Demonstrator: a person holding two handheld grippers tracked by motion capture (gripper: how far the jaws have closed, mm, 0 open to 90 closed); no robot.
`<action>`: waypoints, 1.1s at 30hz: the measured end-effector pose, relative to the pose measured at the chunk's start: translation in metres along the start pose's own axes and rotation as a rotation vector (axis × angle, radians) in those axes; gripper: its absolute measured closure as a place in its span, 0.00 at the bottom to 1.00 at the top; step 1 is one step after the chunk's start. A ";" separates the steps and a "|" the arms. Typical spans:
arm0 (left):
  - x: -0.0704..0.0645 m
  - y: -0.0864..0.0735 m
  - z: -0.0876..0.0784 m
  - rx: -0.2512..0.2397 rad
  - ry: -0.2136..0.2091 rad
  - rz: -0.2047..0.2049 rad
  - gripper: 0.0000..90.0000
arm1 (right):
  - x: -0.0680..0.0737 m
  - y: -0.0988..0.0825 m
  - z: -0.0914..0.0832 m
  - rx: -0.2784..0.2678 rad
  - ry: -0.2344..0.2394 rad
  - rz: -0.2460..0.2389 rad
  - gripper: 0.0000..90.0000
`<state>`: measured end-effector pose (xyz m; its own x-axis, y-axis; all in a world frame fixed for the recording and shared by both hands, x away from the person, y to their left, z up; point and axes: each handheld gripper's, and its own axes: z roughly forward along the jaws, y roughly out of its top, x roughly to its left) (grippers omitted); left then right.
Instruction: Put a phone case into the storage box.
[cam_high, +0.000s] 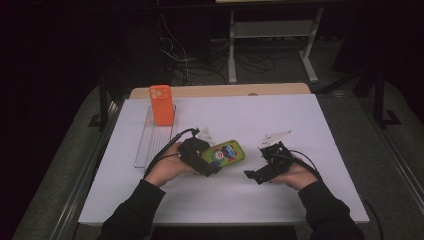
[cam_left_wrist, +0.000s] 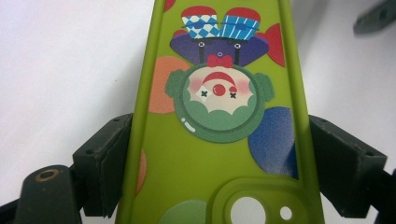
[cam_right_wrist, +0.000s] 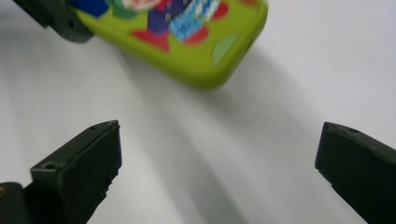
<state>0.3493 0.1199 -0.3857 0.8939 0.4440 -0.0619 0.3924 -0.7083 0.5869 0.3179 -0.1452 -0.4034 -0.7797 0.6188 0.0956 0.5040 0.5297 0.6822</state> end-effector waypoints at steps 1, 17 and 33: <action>0.001 -0.001 0.000 0.009 0.010 -0.005 0.17 | 0.003 -0.002 0.001 -0.007 -0.012 0.026 0.00; 0.004 -0.009 0.003 0.029 0.000 -0.034 0.17 | 0.026 -0.007 0.017 -0.087 -0.166 -0.067 0.00; 0.003 -0.007 0.001 0.046 -0.004 -0.010 0.17 | 0.035 -0.008 0.018 -0.111 -0.334 -0.338 0.00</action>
<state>0.3497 0.1253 -0.3909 0.8906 0.4492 -0.0709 0.4111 -0.7284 0.5481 0.2929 -0.1173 -0.4185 -0.7218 0.5848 -0.3702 0.1861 0.6791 0.7100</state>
